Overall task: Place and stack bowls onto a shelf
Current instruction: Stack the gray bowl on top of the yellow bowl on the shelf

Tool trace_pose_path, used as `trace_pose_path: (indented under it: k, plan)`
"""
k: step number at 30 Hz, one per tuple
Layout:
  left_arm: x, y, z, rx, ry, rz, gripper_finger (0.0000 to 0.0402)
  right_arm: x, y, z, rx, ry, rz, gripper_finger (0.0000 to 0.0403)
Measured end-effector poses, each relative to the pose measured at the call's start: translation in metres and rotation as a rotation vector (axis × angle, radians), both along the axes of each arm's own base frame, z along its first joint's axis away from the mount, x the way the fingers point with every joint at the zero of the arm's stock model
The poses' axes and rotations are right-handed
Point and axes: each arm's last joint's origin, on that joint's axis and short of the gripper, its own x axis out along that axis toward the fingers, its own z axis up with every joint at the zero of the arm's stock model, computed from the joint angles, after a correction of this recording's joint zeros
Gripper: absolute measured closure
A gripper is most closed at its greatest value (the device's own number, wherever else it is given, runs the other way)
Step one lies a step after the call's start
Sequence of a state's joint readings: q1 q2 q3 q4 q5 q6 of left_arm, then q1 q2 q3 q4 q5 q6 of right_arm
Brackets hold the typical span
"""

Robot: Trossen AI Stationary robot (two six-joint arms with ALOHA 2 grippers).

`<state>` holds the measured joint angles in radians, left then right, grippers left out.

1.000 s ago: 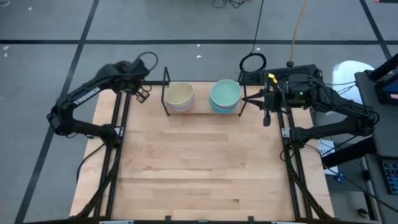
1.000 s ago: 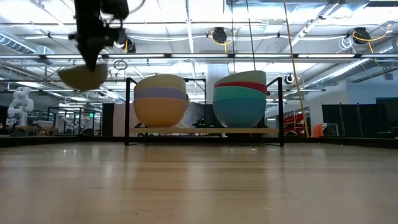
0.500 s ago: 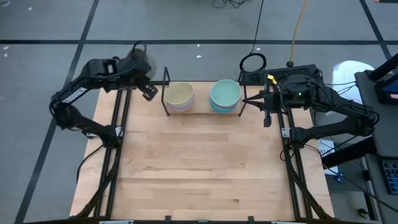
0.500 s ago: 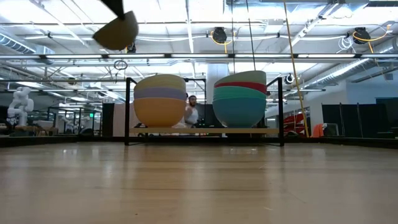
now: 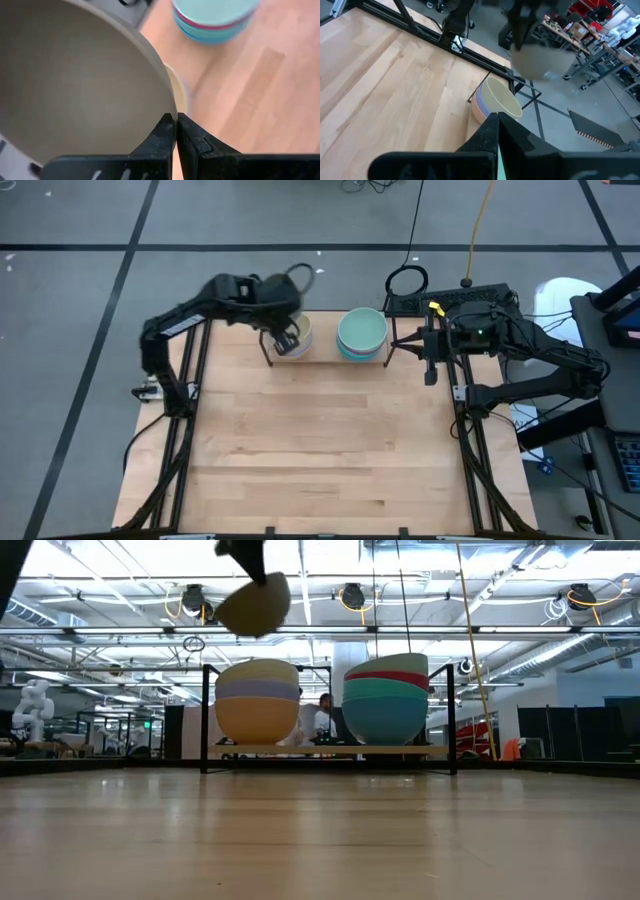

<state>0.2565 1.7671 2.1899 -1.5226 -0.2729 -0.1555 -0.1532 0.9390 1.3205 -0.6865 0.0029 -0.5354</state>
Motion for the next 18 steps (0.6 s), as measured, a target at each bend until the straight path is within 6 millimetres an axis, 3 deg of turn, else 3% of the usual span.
trace_pose_path:
  k: [7, 18]
  plan:
    - [0.027, 0.005, -0.033, -0.117, 0.122, -0.042, 0.0393, 0.0, 0.0, 0.0, 0.0, -0.001, 0.0, 0.0403]
    - [0.037, 0.013, -0.048, -0.217, 0.14, -0.048, 0.0393, 0.0, 0.0, 0.0, 0.0, -0.001, 0.0, 0.0403]
